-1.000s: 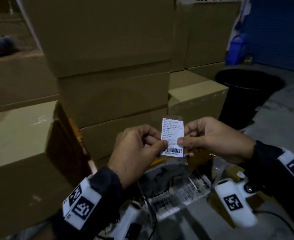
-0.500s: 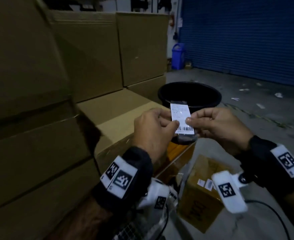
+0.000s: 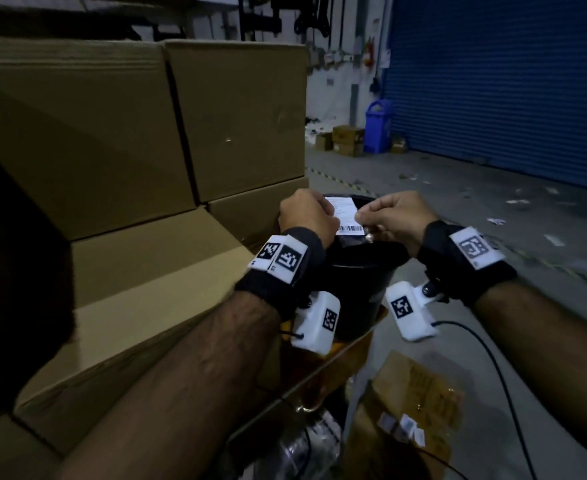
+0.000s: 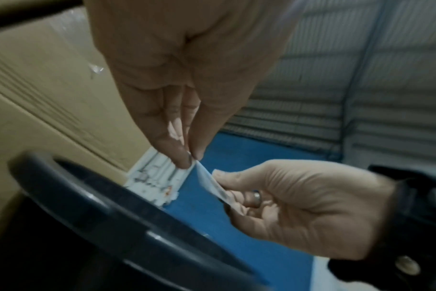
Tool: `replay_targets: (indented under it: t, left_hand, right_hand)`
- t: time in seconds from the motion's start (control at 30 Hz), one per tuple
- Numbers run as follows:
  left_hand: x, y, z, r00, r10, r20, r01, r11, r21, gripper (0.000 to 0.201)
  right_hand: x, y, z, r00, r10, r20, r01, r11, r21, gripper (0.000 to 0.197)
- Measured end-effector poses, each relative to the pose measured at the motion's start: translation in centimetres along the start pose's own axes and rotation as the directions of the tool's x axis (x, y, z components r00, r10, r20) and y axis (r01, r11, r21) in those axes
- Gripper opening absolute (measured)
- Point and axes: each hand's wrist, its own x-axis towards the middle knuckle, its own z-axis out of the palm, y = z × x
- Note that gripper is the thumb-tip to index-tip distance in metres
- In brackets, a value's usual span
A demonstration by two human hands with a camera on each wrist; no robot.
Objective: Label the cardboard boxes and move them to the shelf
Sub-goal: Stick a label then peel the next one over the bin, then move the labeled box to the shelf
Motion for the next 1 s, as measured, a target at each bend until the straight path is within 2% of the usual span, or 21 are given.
replay_targets:
  t: [0.07,0.17,0.27,0.33,0.47,0.57,0.7,0.87,1.0]
  left_hand:
    - [0.9,0.3,0.7,0.999,-0.018,0.043,0.013,0.994,0.111,0.006]
    - [1.5,0.1,1.2,0.994,-0.051,0.094,0.028,0.971,0.237,0.022]
    - [1.6,-0.2,1.2,0.992,-0.089,0.091,0.061,0.961,0.270,0.031]
    - [1.3,-0.2,0.5,0.993,-0.100,0.067,0.081,0.965,0.249,0.035]
    - [-0.6,-0.2,-2.9,0.999,-0.051,-0.003,0.050,0.982,0.181,0.034]
    - [-3.8,-0.3,-6.5,0.994,-0.018,-0.104,0.032,0.990,0.136,0.031]
    - [-9.6,-0.5,-11.4,0.980,-0.017,-0.197,0.034,0.996,0.084,0.036]
    - [-17.8,-2.8,-16.8,0.946,-0.010,-0.323,0.055,0.990,0.131,0.039]
    - [-24.9,-6.2,-22.5,0.903,-0.041,-0.428,0.092,0.991,0.099,0.039]
  right_hand:
    - [2.2,1.0,-0.4,1.000,-0.011,-0.017,0.009,0.994,-0.107,0.020]
    - [4.4,2.4,-0.5,0.998,-0.019,0.054,0.038,0.930,-0.366,0.021]
    - [5.0,2.7,-0.5,0.993,-0.054,0.103,0.104,0.816,-0.569,0.020]
    - [4.7,2.1,-0.5,0.988,-0.099,0.117,0.150,0.788,-0.598,0.014]
    - [3.0,0.6,-0.1,0.967,-0.184,0.175,0.248,0.834,-0.493,0.013]
    - [0.9,-1.3,1.2,0.919,-0.296,0.260,0.383,0.823,-0.419,0.013]
    - [-3.3,-3.5,4.3,0.848,-0.404,0.344,0.498,0.829,-0.255,0.012]
    - [-10.8,-5.7,9.6,0.714,-0.519,0.470,0.626,0.774,-0.094,0.015]
    - [-18.1,-7.3,14.6,0.602,-0.571,0.558,0.684,0.730,0.009,0.009]
